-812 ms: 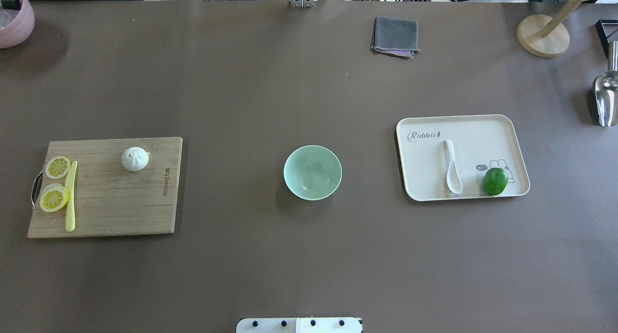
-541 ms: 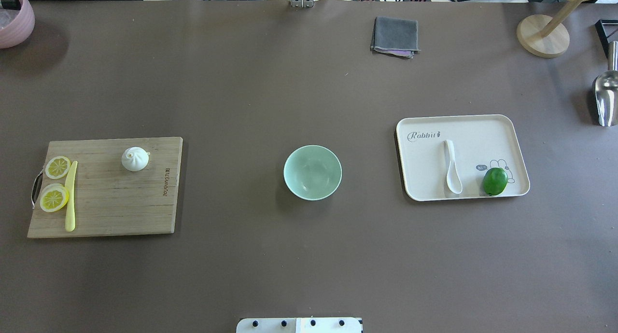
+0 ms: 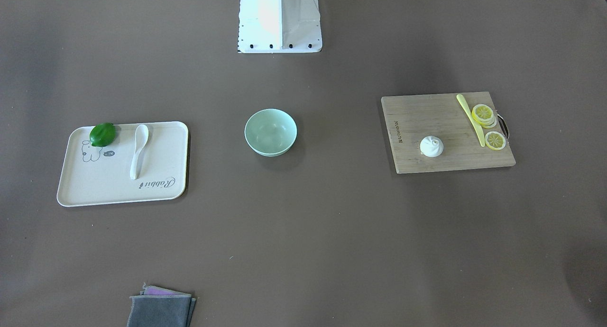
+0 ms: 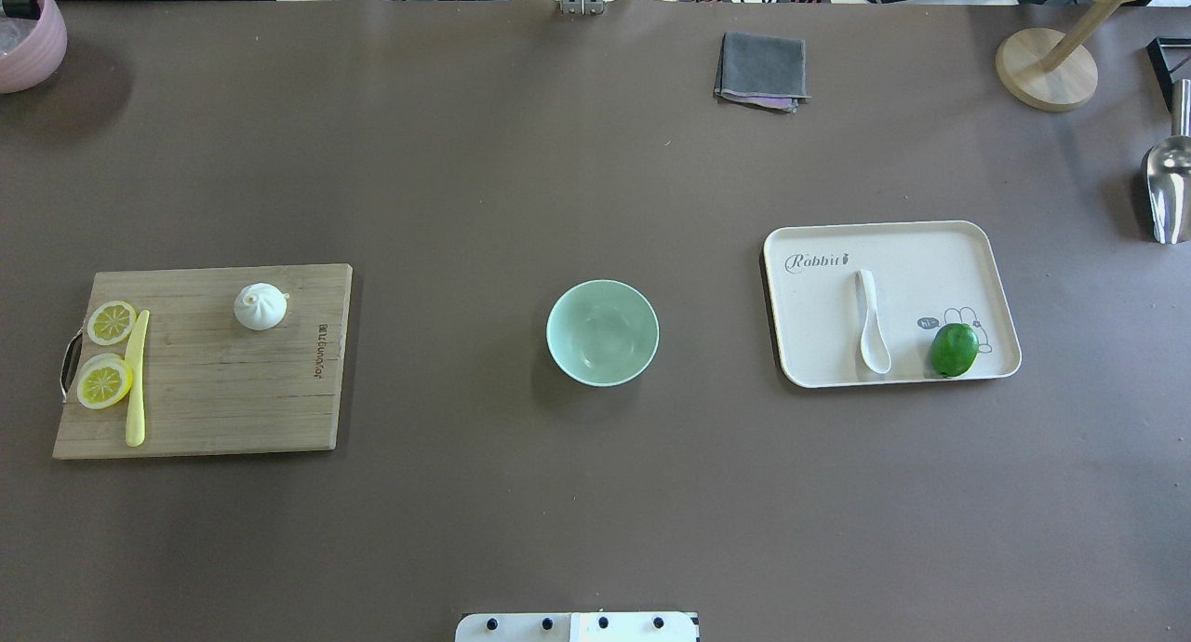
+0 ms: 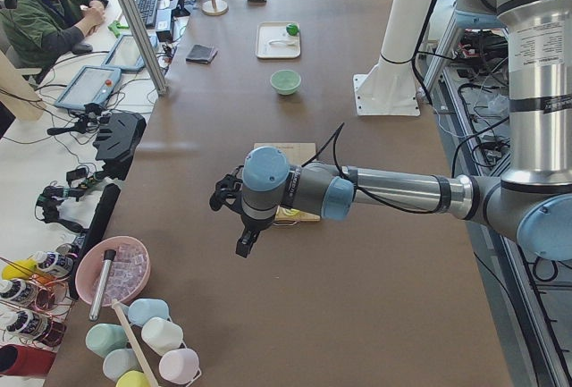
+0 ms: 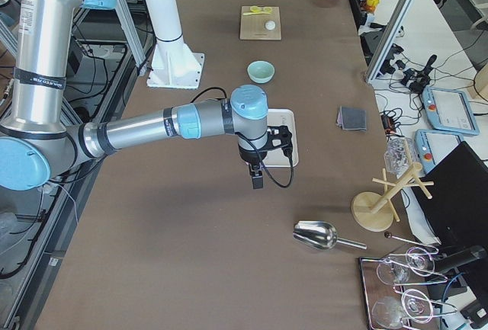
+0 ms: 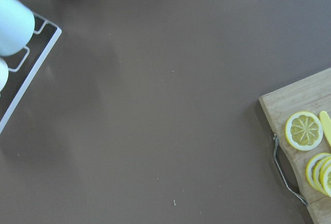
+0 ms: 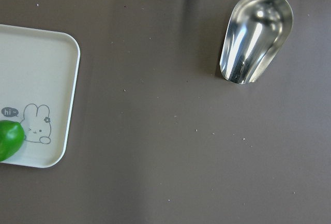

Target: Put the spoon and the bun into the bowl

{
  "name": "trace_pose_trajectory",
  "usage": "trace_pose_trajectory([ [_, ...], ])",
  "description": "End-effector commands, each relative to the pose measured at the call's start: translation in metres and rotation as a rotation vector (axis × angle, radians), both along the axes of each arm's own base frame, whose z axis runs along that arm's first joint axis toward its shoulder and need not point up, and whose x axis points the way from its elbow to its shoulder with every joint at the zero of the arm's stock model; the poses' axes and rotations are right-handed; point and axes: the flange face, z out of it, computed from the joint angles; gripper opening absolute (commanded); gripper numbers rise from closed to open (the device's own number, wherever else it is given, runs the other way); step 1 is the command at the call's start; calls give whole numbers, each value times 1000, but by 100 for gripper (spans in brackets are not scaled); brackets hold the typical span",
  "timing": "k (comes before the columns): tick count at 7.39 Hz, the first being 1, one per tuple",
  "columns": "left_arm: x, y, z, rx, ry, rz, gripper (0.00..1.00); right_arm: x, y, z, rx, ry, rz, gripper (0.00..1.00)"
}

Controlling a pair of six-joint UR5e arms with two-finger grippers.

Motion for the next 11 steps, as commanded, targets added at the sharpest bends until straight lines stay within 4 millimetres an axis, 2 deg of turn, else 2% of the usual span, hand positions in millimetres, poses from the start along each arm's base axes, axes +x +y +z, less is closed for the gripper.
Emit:
trace_pose_trajectory([
  [1, 2, -39, -19, 144, 21, -26, 99, -23, -28, -31, -38, -29, 66, 100],
  [2, 3, -40, -23, 137, 44, -45, 99, -56, -42, -52, -61, -55, 60, 100],
  [5, 6, -41, -24, 174, 46, -44, 99, -189, -74, -121, -154, -68, 84, 100],
  [6, 14, -42, -24, 182, 46, -27, 99, -228, -76, -124, -147, -39, 88, 100],
  [8, 23, -42, -24, 182, 49, -8, 99, -299, -81, -89, -109, -133, 141, 100],
  [9, 24, -42, -24, 182, 49, -6, 99, -341, -69, -83, -101, -137, 167, 100],
  [10, 25, -43, -24, 182, 49, -5, 99, -365, -62, -88, -61, -105, 196, 100],
  [11, 25, -42, -23, 179, 49, -5, 99, -388, -50, -80, -74, -81, 192, 100],
])
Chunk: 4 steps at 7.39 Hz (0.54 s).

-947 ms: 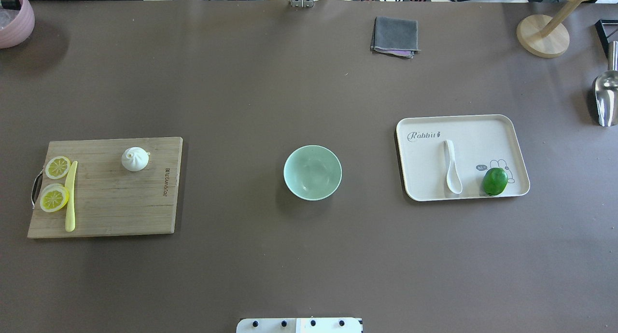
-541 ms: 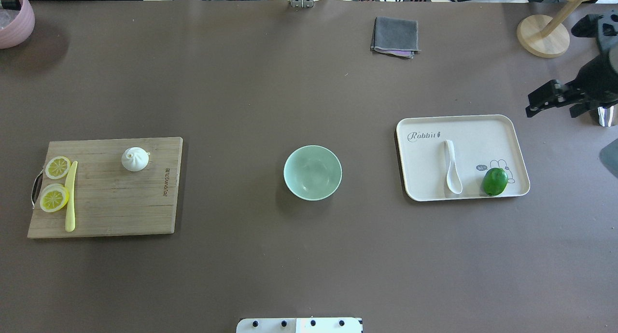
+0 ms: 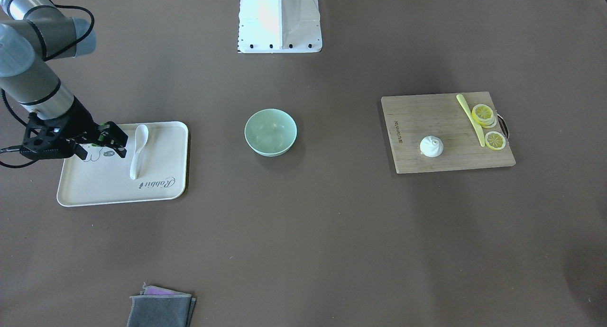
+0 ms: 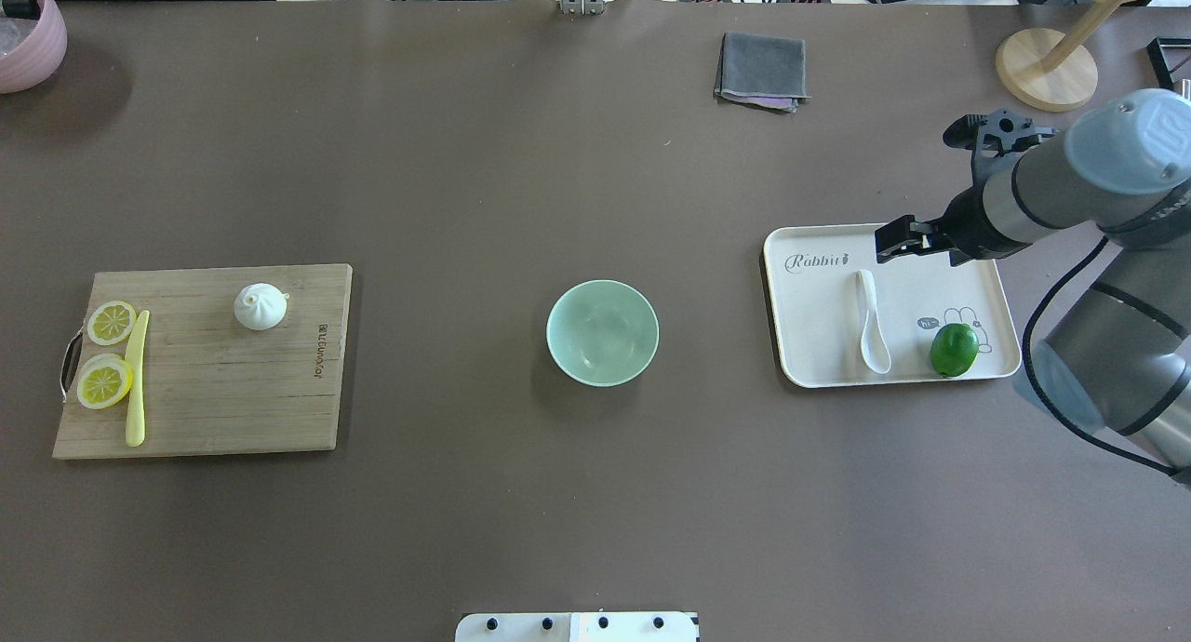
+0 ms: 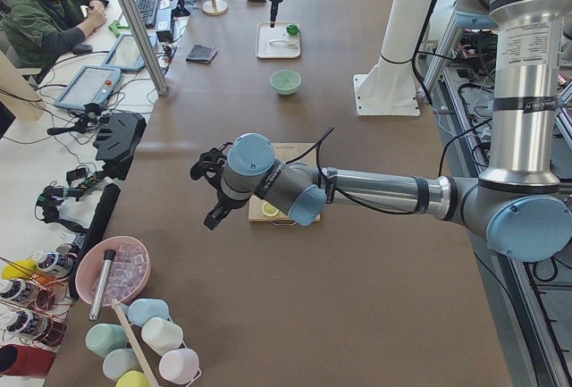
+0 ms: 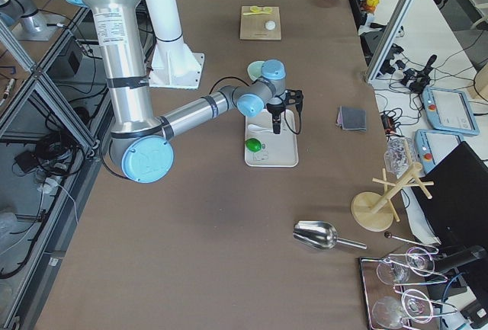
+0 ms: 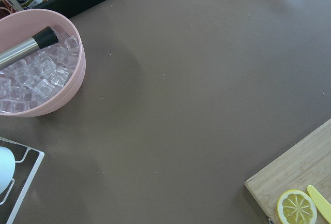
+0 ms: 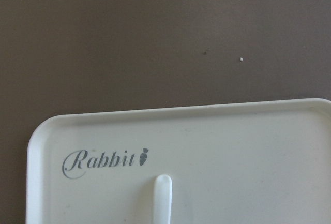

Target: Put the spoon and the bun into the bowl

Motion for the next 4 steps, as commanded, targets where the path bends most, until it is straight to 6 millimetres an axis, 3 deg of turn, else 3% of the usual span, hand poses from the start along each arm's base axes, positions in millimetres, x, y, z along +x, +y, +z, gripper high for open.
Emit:
trace_pose_trajectory([
  [1, 1, 3, 4, -7, 1, 3, 99, -47, 24, 10, 1, 41, 24, 99],
  [2, 1, 4, 5, -8, 0, 5, 99, -55, 32, 13, -21, 45, 40, 93],
  [4, 1, 6, 8, -11, -2, 5, 99, -69, 43, 19, -79, 46, 106, 42],
])
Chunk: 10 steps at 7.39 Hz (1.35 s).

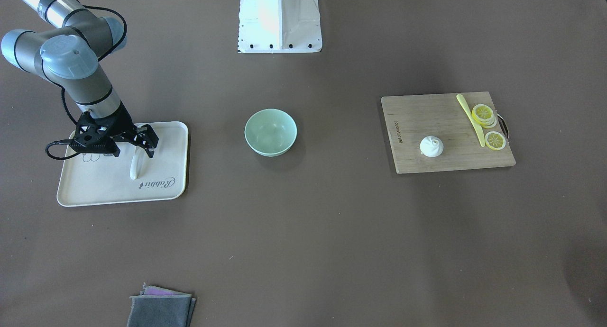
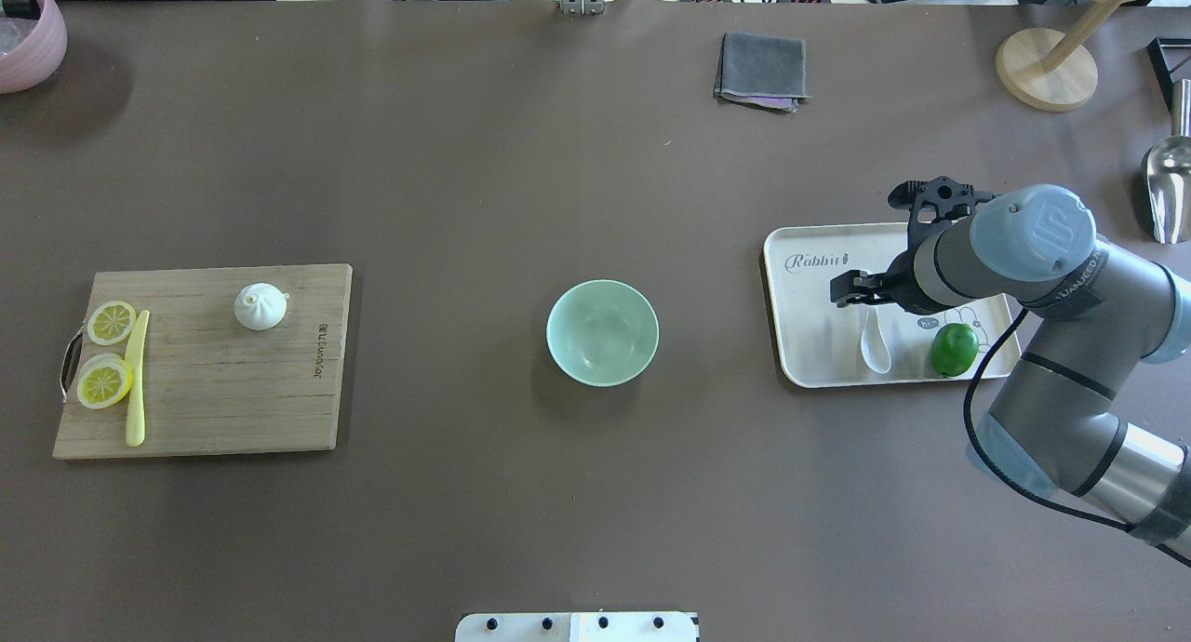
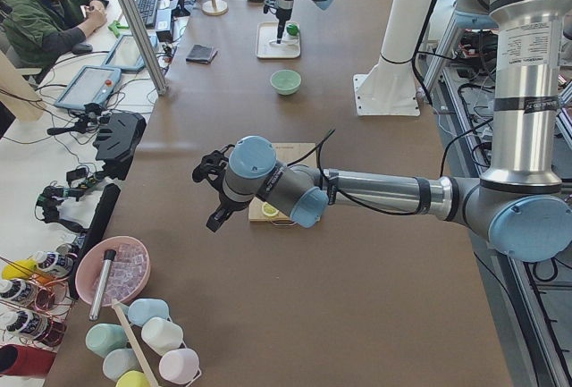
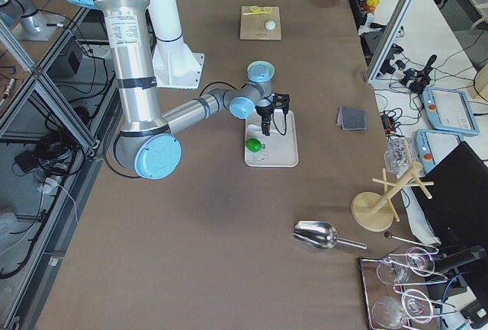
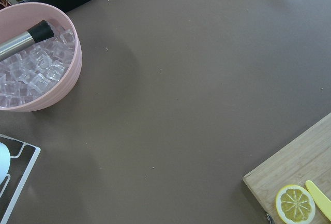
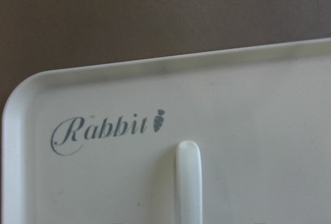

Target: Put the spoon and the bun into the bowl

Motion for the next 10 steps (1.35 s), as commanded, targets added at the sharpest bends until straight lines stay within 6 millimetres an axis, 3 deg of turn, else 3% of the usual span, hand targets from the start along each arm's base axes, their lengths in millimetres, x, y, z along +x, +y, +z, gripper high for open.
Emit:
trace_pose_trajectory([
  [1, 0, 2, 2, 3, -1, 1, 99, -12, 8, 7, -46, 3, 46, 33],
  [3, 0, 8, 5, 17, 2, -3, 99, -13, 7, 7, -49, 2, 49, 30],
  [4, 0, 9, 7, 17, 2, -2, 99, -13, 6, 5, -48, 0, 50, 21],
  [5, 0, 9, 7, 15, 2, -2, 99, -13, 6, 2, -45, -5, 51, 0],
  [6, 0, 9, 7, 15, 0, -3, 99, -9, 2, -7, -49, -22, 72, 0],
  [8, 0, 9, 7, 14, 2, -3, 99, -16, -7, -51, -105, -87, 158, 0],
  [10, 1, 9, 7, 14, 2, 0, 99, -43, -25, -133, -239, -114, 283, 0],
])
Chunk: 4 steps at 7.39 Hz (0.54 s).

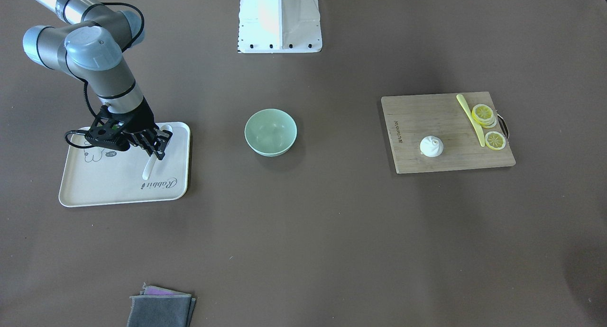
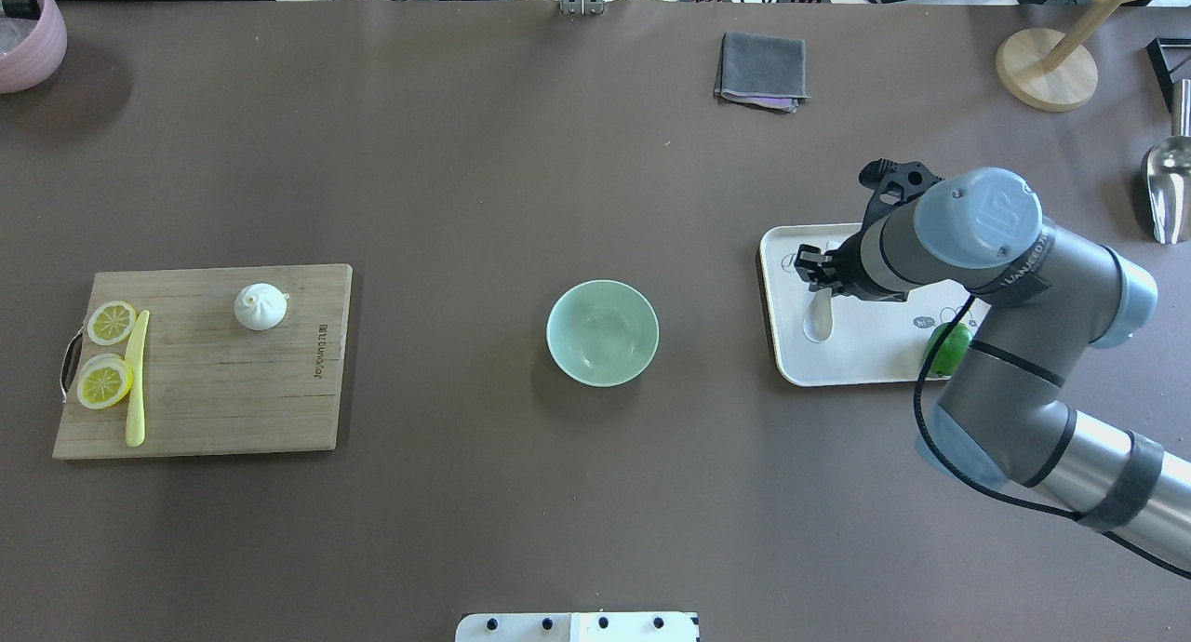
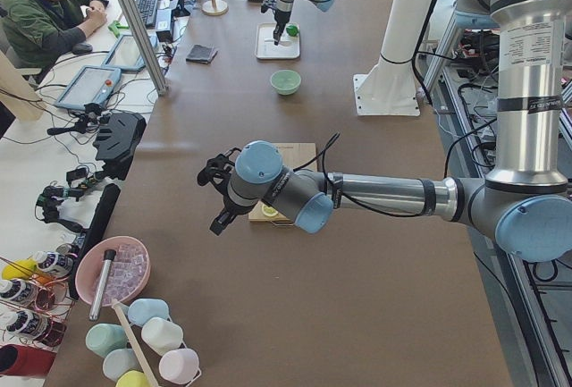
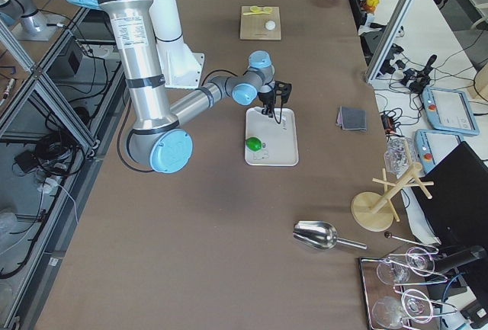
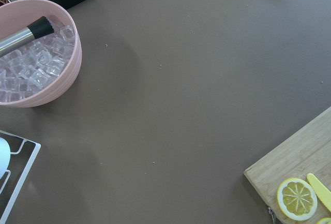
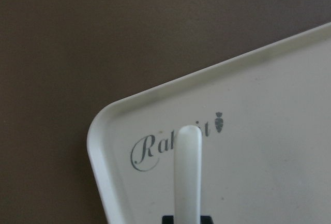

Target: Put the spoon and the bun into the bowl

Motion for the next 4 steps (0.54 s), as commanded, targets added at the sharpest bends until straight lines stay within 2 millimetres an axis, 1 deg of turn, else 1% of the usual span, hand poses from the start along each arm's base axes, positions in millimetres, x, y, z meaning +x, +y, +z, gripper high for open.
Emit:
trace_pose_trajectory([
  [1, 1, 0, 0, -1, 1, 2, 99, -40, -8, -100, -124, -17, 144, 0],
  [2, 3, 0, 0, -1, 1, 5, 99, -79, 12, -140, -126, 31, 182, 0],
  [3, 3, 0, 0, -1, 1, 5, 99, -102, 31, -174, -143, 34, 215, 0],
  [4, 3, 0, 0, 0, 1, 6, 99, -130, 55, -180, -151, 49, 239, 0],
])
